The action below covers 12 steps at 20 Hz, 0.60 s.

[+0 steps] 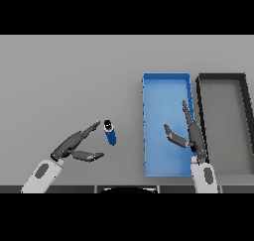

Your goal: Pick up the blue pipe and place it into the blue bin.

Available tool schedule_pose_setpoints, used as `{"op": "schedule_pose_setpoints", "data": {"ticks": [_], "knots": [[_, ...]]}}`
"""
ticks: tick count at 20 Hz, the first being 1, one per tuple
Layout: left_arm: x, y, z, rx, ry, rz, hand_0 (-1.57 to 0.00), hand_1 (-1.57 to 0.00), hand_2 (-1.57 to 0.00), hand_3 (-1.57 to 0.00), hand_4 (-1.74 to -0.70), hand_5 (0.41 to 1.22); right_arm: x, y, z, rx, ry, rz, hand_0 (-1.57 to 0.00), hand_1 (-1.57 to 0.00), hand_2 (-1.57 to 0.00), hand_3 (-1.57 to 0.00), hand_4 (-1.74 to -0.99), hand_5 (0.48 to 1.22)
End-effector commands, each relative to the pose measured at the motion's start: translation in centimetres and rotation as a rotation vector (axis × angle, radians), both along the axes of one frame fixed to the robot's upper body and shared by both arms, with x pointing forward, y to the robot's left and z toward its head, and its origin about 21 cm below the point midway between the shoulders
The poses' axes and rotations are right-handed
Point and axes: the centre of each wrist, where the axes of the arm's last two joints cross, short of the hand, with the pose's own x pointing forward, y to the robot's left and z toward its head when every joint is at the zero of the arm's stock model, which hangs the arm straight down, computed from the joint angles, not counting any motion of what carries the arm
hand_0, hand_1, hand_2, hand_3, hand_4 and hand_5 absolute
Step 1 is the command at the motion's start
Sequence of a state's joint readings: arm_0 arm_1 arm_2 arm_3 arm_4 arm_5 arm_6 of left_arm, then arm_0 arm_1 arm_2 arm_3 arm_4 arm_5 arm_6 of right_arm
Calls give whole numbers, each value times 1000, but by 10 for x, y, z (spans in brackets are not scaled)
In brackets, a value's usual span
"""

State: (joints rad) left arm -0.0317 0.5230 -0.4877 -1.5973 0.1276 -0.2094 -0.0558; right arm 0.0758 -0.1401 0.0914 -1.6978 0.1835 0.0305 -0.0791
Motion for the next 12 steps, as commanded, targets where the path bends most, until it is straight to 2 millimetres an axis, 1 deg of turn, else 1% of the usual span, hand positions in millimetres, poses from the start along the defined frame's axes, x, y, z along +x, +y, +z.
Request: {"op": "schedule_pose_setpoints", "data": {"ticks": [1,3,5,7,9,10,12], "knots": [[3,-1,-3,-8,-9,-2,1,1,1,1,-1147,452,-1,1,0,10,-2,2,1,1,1,1,-1218,627],[5,-16,-12,-20,-21,-14,1,1,1,1,-1154,459,-3,0,-2,10,14,-8,1,1,1,1,-1214,624],[15,-32,-14,-46,-26,-4,1,1,1,1,-1152,460,-4,-3,-1,2,25,-15,1,1,1,1,-1201,620],[20,-41,-17,-65,-33,-6,1,1,1,1,-1145,460,-6,-2,-4,1,24,-15,1,1,1,1,-1205,625],[23,-49,-23,-69,-38,-17,1,1,1,1,-1120,456,-6,-4,-1,4,7,-16,1,1,1,1,-1211,634],[26,-55,-24,-48,-39,-17,1,1,1,1,-1098,448,-6,-5,-5,4,12,-16,1,1,1,1,-1215,637],[27,-61,-27,-8,-39,-5,1,1,1,1,-1062,425,-6,-3,-7,10,14,-17,1,1,1,1,-1222,642]]}}
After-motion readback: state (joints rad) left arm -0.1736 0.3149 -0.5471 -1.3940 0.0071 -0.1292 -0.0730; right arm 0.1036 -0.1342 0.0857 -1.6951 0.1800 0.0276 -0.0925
